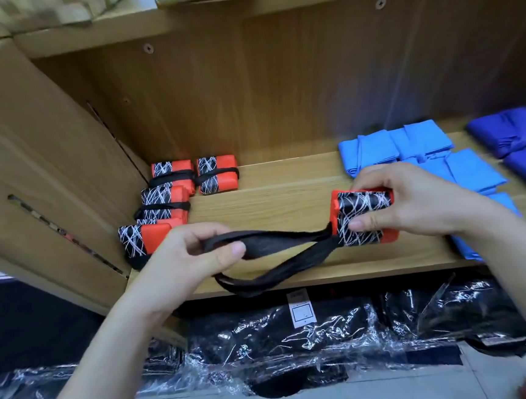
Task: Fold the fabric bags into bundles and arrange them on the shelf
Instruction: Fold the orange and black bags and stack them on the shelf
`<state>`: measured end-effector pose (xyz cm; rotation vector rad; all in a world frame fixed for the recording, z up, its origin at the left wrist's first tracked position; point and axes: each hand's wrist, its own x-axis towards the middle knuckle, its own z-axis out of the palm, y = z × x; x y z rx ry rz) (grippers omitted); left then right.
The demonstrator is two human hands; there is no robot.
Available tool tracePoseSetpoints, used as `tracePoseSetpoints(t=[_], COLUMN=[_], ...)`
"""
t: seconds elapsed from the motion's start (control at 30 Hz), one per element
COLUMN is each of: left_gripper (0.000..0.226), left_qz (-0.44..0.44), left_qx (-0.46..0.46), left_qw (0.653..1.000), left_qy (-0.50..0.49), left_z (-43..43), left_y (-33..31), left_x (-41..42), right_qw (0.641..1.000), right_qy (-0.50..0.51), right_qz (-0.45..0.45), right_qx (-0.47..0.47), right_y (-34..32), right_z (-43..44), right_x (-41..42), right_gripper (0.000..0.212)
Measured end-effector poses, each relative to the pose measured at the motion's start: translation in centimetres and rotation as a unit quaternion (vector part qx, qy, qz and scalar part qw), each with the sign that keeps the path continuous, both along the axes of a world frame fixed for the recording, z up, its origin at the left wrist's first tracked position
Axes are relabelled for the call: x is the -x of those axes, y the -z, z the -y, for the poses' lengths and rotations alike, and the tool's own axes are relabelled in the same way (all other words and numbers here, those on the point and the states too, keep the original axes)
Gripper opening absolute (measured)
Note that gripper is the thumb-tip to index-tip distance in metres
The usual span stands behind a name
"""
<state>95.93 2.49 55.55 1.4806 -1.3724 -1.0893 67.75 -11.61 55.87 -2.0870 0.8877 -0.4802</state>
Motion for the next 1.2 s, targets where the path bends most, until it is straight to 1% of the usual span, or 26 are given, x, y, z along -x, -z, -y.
tracePoseSetpoints(t=[0.1, 0.13, 0.17, 0.23, 0.3, 0.37, 0.4, 0.43, 0.47, 0.5, 0.53, 0.57, 0.6, 0.63, 0.67, 0.7, 0.73, 0.8, 0.87, 0.9, 0.97, 1.03, 1.1, 1.13, 1.17, 1.2], left_gripper=[0.011, 0.014, 0.026, 0.046, 0.049, 0.044, 0.043, 0.044, 0.045, 0.043, 0.038, 0.036, 0.038, 0.038, 0.031, 0.022, 0.021, 0.043, 0.061, 0.059, 0.045, 0.031, 0.015, 0.012, 0.015, 0.020], left_qz=[-0.097, -0.148, -0.209, -0.334, -0.439, -0.497, -0.503, -0.488, -0.447, -0.368, -0.243, -0.069, 0.099, 0.220, 0.294, 0.324, 0.352, 0.456, 0.548, 0.580, 0.611, 0.610, 0.597, 0.552, 0.472, 0.364], left_qx=[-0.003, -0.012, -0.014, -0.007, 0.027, 0.063, 0.075, 0.078, 0.076, 0.068, 0.057, 0.057, 0.072, 0.131, 0.207, 0.266, 0.294, 0.285, 0.261, 0.248, 0.255, 0.235, 0.179, 0.136, 0.083, 0.024], left_qw=[0.995, 0.988, 0.977, 0.942, 0.897, 0.865, 0.861, 0.868, 0.890, 0.924, 0.962, 0.984, 0.973, 0.943, 0.911, 0.894, 0.883, 0.843, 0.794, 0.776, 0.750, 0.754, 0.768, 0.800, 0.847, 0.895], left_qy=[-0.037, -0.039, -0.037, -0.038, -0.042, -0.036, -0.034, -0.041, -0.055, -0.077, -0.113, -0.157, -0.195, -0.212, -0.200, -0.159, -0.101, 0.000, 0.032, 0.030, 0.019, 0.066, 0.146, 0.191, 0.230, 0.258], left_z=[0.0, 0.0, -0.1, -0.3, -0.6, -1.0, -1.2, -1.4, -1.5, -1.5, -1.6, -1.7, -1.9, -2.1, -2.4, -2.7, -2.8, -2.5, -1.5, -0.9, 0.0, 0.4, -0.2, -0.7, -1.2, -1.7], left_y=[0.2, 0.4, 0.7, 0.8, 0.7, 0.1, -0.1, -0.1, -0.2, -0.1, 0.1, 0.4, 0.5, 0.8, 0.9, 1.0, 1.2, 2.0, 3.3, 3.8, 4.0, 3.5, 2.3, 1.6, 0.7, -0.5], left_x=[0.1, 0.0, -0.1, -0.1, 0.2, 0.9, 1.0, 0.8, 0.5, 0.2, -0.2, -0.6, -0.6, -0.4, 0.1, 1.2, 2.6, 5.1, 6.9, 7.3, 7.3, 6.6, 5.9, 5.4, 5.0, 4.6], right_qw=[1.000, 0.999, 0.997, 0.988, 0.968, 0.960, 0.963, 0.969, 0.975, 0.977, 0.976, 0.974, 0.970, 0.968, 0.966, 0.964, 0.964, 0.966, 0.969, 0.971, 0.974, 0.976, 0.975, 0.974, 0.974, 0.977], right_qy=[0.005, 0.011, 0.019, 0.023, 0.020, 0.018, 0.014, 0.011, 0.007, 0.004, 0.000, -0.004, -0.007, -0.008, -0.010, -0.011, -0.014, -0.023, -0.032, -0.035, -0.040, -0.034, -0.024, -0.019, -0.014, -0.012], right_qz=[-0.003, -0.010, -0.020, -0.068, -0.138, -0.167, -0.165, -0.157, -0.153, -0.161, -0.175, -0.190, -0.200, -0.205, -0.209, -0.211, -0.211, -0.207, -0.200, -0.195, -0.185, -0.183, -0.194, -0.202, -0.207, -0.205], right_qx=[0.021, 0.043, 0.069, 0.140, 0.208, 0.223, 0.212, 0.190, 0.163, 0.141, 0.129, 0.127, 0.135, 0.146, 0.155, 0.159, 0.158, 0.151, 0.140, 0.134, 0.122, 0.117, 0.107, 0.099, 0.086, 0.060], right_y=[0.0, -0.1, -0.2, -0.3, -0.1, 0.4, 0.7, 0.9, 1.0, 0.8, 0.5, 0.1, -0.3, -0.6, -1.0, -1.4, -1.6, -1.9, -2.0, -2.1, -2.2, -2.2, -1.9, -1.6, -1.3, -1.0], right_z=[-0.2, -0.3, -0.4, -0.7, -1.2, -1.7, -1.9, -2.0, -2.0, -2.0, -2.0, -2.1, -2.1, -2.3, -2.5, -2.7, -2.9, -3.1, -3.1, -3.0, -2.9, -2.6, -2.0, -1.6, -1.2, -0.9], right_x=[-0.1, -0.1, 0.0, -0.1, -0.5, -0.9, -0.8, -0.7, -0.5, -0.2, 0.0, 0.1, 0.1, 0.0, -0.2, -0.4, -0.7, -1.1, -1.3, -1.3, -1.2, -0.7, 0.0, 0.4, 0.7, 1.0], right_gripper=[0.020, 0.021, 0.022, 0.026, 0.034, 0.036, 0.034, 0.030, 0.028, 0.026, 0.025, 0.025, 0.025, 0.025, 0.024, 0.022, 0.021, 0.020, 0.019, 0.019, 0.017, 0.016, 0.016, 0.016, 0.015, 0.015])
